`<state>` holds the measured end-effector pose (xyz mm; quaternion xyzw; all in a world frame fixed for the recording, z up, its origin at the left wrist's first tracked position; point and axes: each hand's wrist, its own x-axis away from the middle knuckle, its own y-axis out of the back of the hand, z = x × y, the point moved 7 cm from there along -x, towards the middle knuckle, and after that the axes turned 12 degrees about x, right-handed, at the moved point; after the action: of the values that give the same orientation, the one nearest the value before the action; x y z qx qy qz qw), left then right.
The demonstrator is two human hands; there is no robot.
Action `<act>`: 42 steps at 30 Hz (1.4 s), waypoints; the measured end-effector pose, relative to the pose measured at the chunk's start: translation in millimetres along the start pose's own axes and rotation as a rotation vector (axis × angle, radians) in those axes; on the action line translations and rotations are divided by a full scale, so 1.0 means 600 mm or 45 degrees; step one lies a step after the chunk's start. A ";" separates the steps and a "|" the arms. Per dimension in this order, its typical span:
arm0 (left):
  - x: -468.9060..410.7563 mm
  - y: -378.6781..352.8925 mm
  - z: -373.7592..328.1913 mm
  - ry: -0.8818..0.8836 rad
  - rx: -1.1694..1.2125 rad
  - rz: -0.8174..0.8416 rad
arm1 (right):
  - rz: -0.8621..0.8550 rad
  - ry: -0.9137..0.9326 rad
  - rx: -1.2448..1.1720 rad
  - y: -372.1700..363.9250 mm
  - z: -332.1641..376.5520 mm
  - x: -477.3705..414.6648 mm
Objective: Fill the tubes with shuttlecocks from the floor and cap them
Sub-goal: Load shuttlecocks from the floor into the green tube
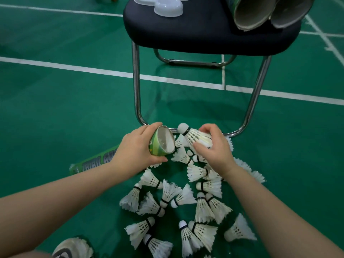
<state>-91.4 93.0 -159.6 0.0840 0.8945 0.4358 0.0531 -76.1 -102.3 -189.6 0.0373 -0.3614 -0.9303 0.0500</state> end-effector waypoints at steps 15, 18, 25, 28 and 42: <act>0.026 -0.009 -0.008 -0.015 0.020 0.047 | 0.379 0.266 0.221 -0.040 0.121 0.031; 0.029 -0.011 -0.012 -0.033 0.041 0.048 | 0.384 0.249 0.131 -0.055 0.122 0.037; 0.026 -0.002 -0.014 -0.028 0.067 -0.013 | 0.020 0.376 0.148 -0.032 0.111 0.062; 0.026 -0.010 -0.021 -0.021 0.083 0.013 | 0.251 0.493 0.319 -0.066 0.118 0.076; 0.043 -0.044 -0.043 -0.111 -0.037 0.130 | 0.697 0.243 0.155 -0.107 0.098 0.082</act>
<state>-123.9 62.4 -165.0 0.1476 0.8796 0.4467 0.0711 -135.3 -21.7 -191.2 0.0285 -0.4067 -0.8513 0.3304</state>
